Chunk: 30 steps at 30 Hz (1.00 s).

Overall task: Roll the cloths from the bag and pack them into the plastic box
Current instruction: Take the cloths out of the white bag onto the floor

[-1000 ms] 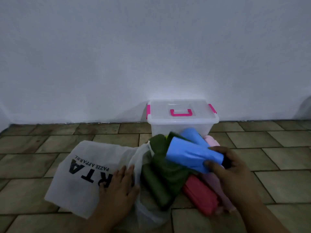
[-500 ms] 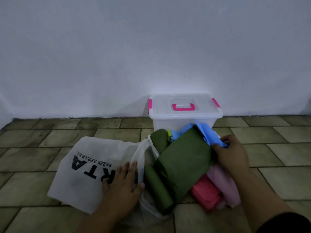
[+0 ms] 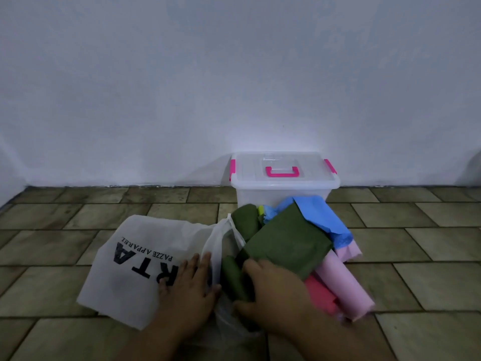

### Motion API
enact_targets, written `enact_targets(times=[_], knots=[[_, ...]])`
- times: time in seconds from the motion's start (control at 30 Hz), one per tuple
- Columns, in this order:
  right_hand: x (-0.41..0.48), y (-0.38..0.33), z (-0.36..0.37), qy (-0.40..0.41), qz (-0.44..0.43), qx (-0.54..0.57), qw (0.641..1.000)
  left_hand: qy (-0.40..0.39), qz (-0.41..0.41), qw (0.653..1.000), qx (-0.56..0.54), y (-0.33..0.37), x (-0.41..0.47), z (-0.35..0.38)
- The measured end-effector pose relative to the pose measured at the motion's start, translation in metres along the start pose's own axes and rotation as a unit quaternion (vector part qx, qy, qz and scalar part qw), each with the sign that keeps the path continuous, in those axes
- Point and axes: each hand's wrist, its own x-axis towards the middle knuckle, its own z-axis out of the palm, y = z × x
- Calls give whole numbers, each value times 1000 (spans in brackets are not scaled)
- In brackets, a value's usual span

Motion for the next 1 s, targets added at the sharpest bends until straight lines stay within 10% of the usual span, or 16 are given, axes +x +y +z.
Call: enact_targets(times=[0.2, 0.37, 0.53, 0.67, 1.0], knots=[[2, 4, 2, -43, 40, 82, 995, -1, -23, 1000, 16, -3, -7, -3], [6, 43, -42, 134, 107, 284, 943, -8, -44, 999, 31, -5, -11, -7], [47, 66, -57, 285, 113, 101, 946, -18, -53, 998, 40, 6, -9, -9], [64, 64, -25, 203, 69, -75, 974, -31, -65, 997, 39, 9, -8, -12], [66, 67, -34, 146, 103, -123, 976, -22, -55, 998, 25, 7, -13, -16]])
